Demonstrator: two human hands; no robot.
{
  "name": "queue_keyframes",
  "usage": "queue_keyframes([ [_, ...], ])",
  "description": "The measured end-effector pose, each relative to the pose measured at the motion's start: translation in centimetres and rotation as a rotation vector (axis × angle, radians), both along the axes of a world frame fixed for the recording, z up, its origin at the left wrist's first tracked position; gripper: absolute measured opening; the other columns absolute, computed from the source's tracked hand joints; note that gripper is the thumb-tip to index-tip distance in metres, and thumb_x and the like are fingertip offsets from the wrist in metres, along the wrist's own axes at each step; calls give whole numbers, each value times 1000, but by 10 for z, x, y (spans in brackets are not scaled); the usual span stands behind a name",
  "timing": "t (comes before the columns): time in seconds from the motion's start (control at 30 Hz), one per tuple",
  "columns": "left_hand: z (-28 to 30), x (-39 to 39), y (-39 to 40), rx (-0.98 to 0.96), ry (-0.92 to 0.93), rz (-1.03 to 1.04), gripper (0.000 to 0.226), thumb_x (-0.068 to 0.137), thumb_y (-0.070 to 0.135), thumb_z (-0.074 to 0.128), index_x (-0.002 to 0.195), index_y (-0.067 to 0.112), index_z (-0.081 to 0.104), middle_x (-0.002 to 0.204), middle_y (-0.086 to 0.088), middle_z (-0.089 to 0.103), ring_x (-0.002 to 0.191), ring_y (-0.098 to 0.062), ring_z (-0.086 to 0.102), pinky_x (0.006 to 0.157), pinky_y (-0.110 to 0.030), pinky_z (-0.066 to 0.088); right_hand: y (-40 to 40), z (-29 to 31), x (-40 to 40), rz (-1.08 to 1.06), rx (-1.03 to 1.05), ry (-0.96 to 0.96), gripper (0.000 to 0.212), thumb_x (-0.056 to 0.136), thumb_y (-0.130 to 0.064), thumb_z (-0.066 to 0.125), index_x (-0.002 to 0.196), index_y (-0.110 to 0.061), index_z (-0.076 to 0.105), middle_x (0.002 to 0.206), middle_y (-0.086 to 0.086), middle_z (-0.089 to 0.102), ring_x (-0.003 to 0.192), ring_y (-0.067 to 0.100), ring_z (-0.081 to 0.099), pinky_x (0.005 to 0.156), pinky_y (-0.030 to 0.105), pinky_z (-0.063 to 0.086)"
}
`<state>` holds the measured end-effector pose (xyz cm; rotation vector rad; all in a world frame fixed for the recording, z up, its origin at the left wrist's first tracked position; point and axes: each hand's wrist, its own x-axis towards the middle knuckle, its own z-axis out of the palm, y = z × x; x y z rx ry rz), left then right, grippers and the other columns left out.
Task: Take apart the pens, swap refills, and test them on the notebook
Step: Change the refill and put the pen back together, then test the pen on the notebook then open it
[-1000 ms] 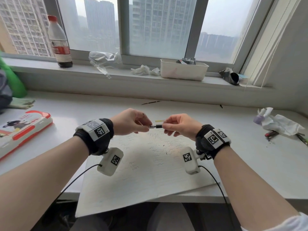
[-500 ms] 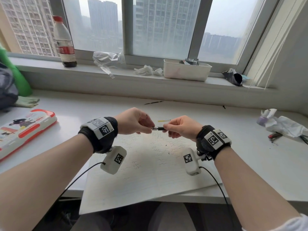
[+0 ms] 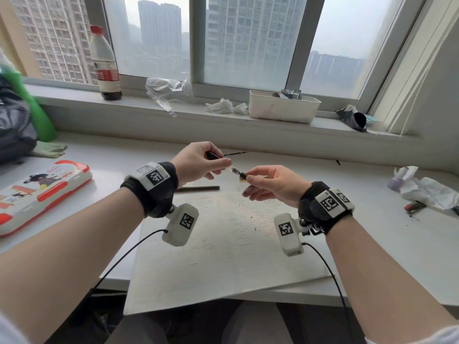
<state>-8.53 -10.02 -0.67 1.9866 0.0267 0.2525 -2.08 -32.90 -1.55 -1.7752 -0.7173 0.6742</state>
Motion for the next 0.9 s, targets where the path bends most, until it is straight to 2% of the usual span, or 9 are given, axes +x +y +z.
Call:
queue_keyframes([
  [0.1, 10, 1, -6, 52, -42, -20, 49, 79, 26, 80, 119, 14, 54, 78, -3, 73, 68, -8, 72, 58, -22, 57, 6, 4, -1, -7, -141, -181, 23, 83, -35, 74, 99, -19, 75, 92, -1, 78, 80, 9, 68, 76, 25, 53],
  [0.17, 13, 2, -13, 92, -78, -60, 62, 84, 20, 76, 138, 16, 45, 77, -2, 72, 67, -8, 71, 61, -24, 59, 13, 3, -4, -39, -202, -256, 12, 85, -31, 74, 91, -21, 75, 76, -10, 75, 67, 3, 63, 68, 24, 50],
  [0.23, 16, 3, -19, 156, -104, -82, 68, 87, 19, 72, 146, 15, 38, 77, -2, 71, 65, -7, 70, 64, -24, 60, 19, 3, -7, -42, -212, -245, 8, 88, -25, 70, 85, -17, 71, 61, -10, 64, 54, 5, 53, 59, 24, 46],
  [0.4, 23, 6, -21, 260, -85, -93, 67, 90, 20, 69, 149, 9, 37, 83, -5, 72, 62, -2, 68, 63, -18, 59, 23, 2, -12, -35, -219, -227, 9, 89, -19, 65, 85, -11, 68, 63, -3, 57, 50, 8, 46, 52, 23, 40],
  [0.57, 13, 3, -18, 258, 8, -112, 78, 88, 36, 69, 152, 21, 27, 92, -1, 71, 78, -11, 72, 64, -28, 62, 20, -3, -11, -94, -159, -166, 6, 88, -13, 61, 84, -9, 63, 54, -4, 54, 45, 10, 44, 45, 23, 37],
  [0.67, 3, -5, -11, 447, 220, -162, 64, 86, 47, 65, 142, 24, 43, 103, 0, 70, 85, -11, 71, 69, -29, 62, 12, -8, -13, -173, -121, -74, 11, 90, -12, 55, 82, -6, 57, 59, 2, 57, 44, 12, 46, 43, 25, 38],
  [0.73, -5, -14, -9, 612, 361, -198, 53, 87, 49, 64, 134, 27, 54, 114, 0, 68, 92, -14, 68, 79, -30, 59, 4, -12, -18, -218, -128, -56, 13, 91, -14, 56, 81, -6, 58, 62, 5, 60, 47, 14, 51, 45, 26, 43],
  [0.8, -13, -24, -8, 754, 434, -215, 47, 86, 51, 63, 129, 33, 59, 125, 2, 64, 96, -15, 62, 89, -29, 51, -4, -17, -26, -262, -121, -58, 13, 91, -16, 59, 84, -6, 59, 64, 5, 63, 50, 15, 57, 47, 27, 49],
  [0.9, -21, -35, -10, 845, 504, -231, 48, 84, 52, 66, 129, 37, 58, 129, 3, 58, 96, -14, 56, 93, -29, 46, -18, -26, -39, -328, -44, -4, 12, 90, -16, 63, 83, -8, 58, 65, 7, 66, 54, 18, 63, 51, 29, 54],
])
